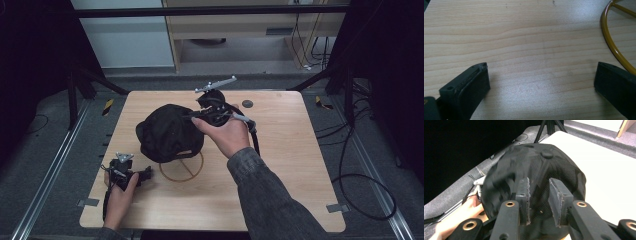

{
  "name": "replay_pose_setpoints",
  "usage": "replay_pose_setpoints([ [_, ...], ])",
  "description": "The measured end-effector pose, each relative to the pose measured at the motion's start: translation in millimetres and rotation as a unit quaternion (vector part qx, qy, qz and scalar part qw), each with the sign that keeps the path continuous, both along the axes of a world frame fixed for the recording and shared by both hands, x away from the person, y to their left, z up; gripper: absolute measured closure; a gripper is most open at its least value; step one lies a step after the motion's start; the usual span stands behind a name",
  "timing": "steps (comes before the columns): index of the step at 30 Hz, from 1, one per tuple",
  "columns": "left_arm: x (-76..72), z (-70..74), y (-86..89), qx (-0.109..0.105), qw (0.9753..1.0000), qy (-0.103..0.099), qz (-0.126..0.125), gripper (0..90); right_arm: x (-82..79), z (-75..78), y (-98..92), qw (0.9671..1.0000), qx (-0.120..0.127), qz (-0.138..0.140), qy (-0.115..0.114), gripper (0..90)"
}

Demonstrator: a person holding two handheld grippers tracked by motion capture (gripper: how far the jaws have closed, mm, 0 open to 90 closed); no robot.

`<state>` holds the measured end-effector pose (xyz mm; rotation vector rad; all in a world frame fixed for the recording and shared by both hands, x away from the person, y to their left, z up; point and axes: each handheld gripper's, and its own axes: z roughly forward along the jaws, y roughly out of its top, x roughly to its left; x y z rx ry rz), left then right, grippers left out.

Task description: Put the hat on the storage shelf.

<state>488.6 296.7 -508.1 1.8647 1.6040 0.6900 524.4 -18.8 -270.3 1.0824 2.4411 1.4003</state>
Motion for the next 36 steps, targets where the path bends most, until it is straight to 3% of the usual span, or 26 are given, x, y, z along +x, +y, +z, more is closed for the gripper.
replay_pose_setpoints([
  [24,0.0,-0.1,0.0,0.0,1.0,-0.001,0.0,0.0,-6.5,-0.4,-16.8,0.9998,0.018,0.004,0.005,68.6],
  [36,0.0,-0.1,0.0,0.0,1.0,-0.001,0.0,0.0,-13.5,0.6,-44.6,0.9996,0.021,-0.017,-0.008,64.9],
])
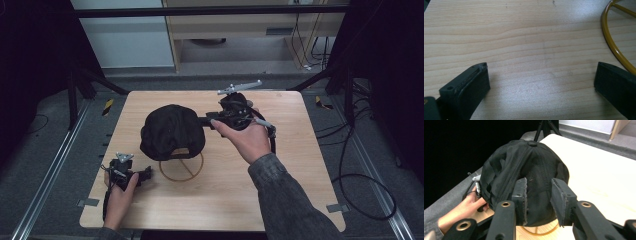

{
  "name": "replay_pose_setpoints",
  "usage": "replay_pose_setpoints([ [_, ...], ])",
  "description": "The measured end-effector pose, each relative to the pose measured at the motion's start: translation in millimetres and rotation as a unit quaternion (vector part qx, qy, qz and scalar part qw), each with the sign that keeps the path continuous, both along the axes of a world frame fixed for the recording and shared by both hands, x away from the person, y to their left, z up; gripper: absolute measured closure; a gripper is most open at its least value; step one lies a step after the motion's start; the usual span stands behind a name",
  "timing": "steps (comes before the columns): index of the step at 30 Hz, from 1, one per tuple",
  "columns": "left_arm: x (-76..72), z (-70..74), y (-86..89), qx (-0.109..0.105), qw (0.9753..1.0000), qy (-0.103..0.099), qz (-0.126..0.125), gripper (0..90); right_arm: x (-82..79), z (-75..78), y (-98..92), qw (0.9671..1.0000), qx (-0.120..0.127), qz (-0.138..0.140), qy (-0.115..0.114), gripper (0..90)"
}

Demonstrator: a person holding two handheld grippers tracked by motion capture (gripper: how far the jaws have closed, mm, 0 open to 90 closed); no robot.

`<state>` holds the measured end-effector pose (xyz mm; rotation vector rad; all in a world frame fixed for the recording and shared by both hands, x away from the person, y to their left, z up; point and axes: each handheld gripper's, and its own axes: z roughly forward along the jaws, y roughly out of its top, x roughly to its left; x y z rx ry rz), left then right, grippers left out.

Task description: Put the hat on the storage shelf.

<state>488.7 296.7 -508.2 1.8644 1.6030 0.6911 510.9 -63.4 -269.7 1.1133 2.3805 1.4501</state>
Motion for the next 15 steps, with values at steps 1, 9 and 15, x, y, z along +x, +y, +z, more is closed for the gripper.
replay_pose_setpoints([
  [1,0.0,0.0,0.0,0.0,1.0,0.0,0.0,0.0,-1.0,0.1,-3.3,1.0,-0.002,-0.003,-0.004,63.3],
  [9,0.0,0.0,0.0,0.0,1.0,0.0,0.0,0.0,-5.3,-0.5,-15.6,0.9998,-0.002,-0.018,-0.008,53.7],
  [15,0.0,0.0,0.0,0.0,1.0,0.0,0.0,0.0,-8.1,1.6,-23.5,0.9996,-0.005,-0.025,-0.013,48.7],
])
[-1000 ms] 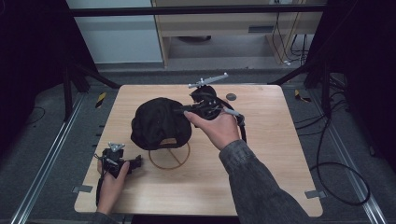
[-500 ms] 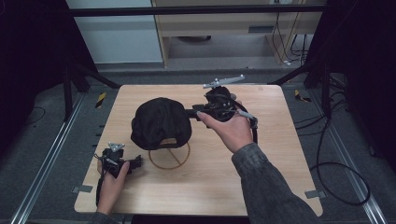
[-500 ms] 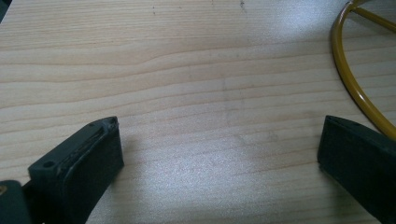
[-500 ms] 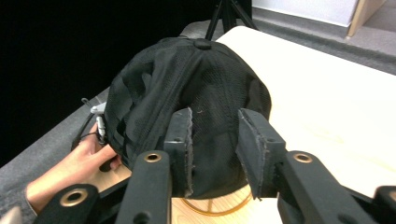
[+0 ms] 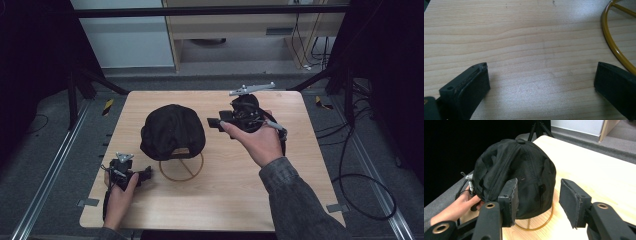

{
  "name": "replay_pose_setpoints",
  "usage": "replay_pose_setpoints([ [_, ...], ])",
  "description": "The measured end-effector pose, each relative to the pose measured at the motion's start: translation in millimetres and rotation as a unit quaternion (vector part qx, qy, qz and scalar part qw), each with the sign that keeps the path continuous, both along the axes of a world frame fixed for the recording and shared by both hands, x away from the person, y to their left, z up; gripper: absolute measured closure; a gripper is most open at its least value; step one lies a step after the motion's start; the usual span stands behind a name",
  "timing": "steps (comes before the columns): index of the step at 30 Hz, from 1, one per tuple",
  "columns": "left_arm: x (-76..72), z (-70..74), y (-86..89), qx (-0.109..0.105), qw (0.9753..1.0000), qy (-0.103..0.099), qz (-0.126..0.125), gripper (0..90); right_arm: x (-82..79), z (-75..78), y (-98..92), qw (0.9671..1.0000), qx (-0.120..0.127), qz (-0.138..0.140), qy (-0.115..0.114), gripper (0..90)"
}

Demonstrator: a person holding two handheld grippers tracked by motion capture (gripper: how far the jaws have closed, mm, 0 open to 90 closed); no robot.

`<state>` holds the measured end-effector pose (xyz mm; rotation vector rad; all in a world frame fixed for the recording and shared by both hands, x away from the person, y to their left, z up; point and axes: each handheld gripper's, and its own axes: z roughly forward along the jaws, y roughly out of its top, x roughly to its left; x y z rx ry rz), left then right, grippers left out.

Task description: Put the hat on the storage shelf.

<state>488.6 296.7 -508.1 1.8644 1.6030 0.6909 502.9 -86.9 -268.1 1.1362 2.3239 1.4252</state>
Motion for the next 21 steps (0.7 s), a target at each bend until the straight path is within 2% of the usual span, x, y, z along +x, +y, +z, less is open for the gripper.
replay_pose_setpoints([
  [10,0.0,0.0,0.0,0.0,1.0,0.0,0.0,0.0,-6.0,-0.4,-11.0,0.9998,-0.015,-0.011,-0.006,40.9],
  [21,0.0,0.0,0.0,0.0,1.0,0.0,0.0,0.0,-15.2,2.7,-25.1,0.999,-0.027,-0.024,-0.027,31.1],
])
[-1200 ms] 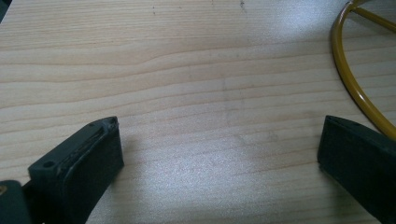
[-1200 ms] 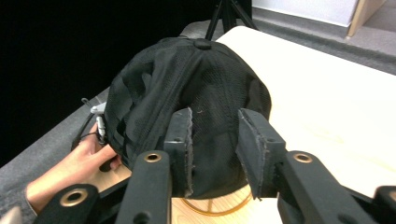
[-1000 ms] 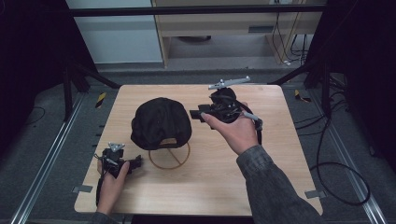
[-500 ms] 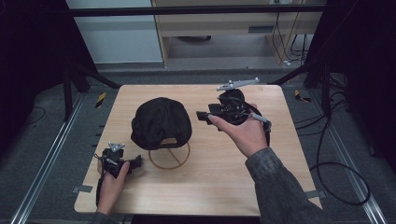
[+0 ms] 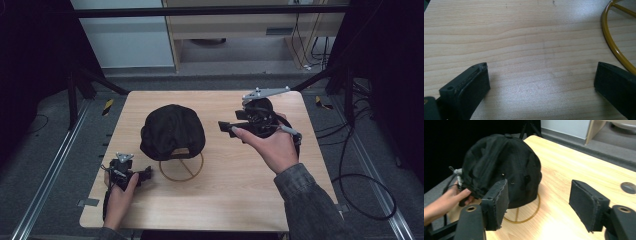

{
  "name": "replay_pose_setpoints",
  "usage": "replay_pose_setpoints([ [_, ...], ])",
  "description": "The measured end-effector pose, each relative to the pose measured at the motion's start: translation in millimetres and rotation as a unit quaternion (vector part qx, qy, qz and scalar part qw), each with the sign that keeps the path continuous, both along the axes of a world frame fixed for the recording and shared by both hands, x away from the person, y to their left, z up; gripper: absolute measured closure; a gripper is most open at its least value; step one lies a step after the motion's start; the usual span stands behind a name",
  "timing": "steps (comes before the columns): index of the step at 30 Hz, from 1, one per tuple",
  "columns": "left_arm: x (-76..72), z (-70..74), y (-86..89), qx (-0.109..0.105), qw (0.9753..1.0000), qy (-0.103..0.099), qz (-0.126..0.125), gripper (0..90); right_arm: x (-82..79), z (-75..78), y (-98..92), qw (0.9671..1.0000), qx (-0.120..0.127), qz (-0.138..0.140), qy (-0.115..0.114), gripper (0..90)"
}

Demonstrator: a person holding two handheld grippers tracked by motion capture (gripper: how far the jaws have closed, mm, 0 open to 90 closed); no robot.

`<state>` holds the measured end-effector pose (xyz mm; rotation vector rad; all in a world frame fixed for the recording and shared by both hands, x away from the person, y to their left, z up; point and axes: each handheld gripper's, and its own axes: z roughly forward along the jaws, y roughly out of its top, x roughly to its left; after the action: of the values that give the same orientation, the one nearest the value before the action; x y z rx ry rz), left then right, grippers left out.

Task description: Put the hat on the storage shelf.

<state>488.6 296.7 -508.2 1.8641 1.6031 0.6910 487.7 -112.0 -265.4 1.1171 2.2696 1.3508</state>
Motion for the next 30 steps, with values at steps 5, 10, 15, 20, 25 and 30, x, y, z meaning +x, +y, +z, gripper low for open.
replay_pose_setpoints([
  [5,0.0,0.0,0.0,0.0,1.0,0.0,0.0,0.0,-1.7,-1.6,-6.6,0.9999,-0.007,-0.014,-0.007,22.9],
  [10,0.0,0.0,0.0,0.0,1.0,0.0,0.0,0.0,-1.9,-2.2,-15.3,0.9993,-0.012,-0.03,-0.017,14.5],
  [15,-0.1,0.1,0.2,0.001,1.0,0.001,-0.001,0.0,-2.6,-4.0,-26.8,0.9988,-0.02,-0.038,-0.024,9.1],
  [20,-0.1,0.1,0.2,0.001,1.0,0.001,-0.001,0.0,-4.1,-8.4,-35.7,0.9985,-0.027,-0.041,-0.026,7.2],
  [25,-0.1,0.1,0.2,0.001,1.0,0.001,-0.001,0.0,-6.3,-11.6,-45.2,0.9981,-0.028,-0.046,-0.029,6.4],
  [30,-0.1,0.1,0.2,0.001,1.0,0.001,-0.001,0.0,-8.2,-15.1,-56.1,0.9976,-0.032,-0.052,-0.033,5.7],
])
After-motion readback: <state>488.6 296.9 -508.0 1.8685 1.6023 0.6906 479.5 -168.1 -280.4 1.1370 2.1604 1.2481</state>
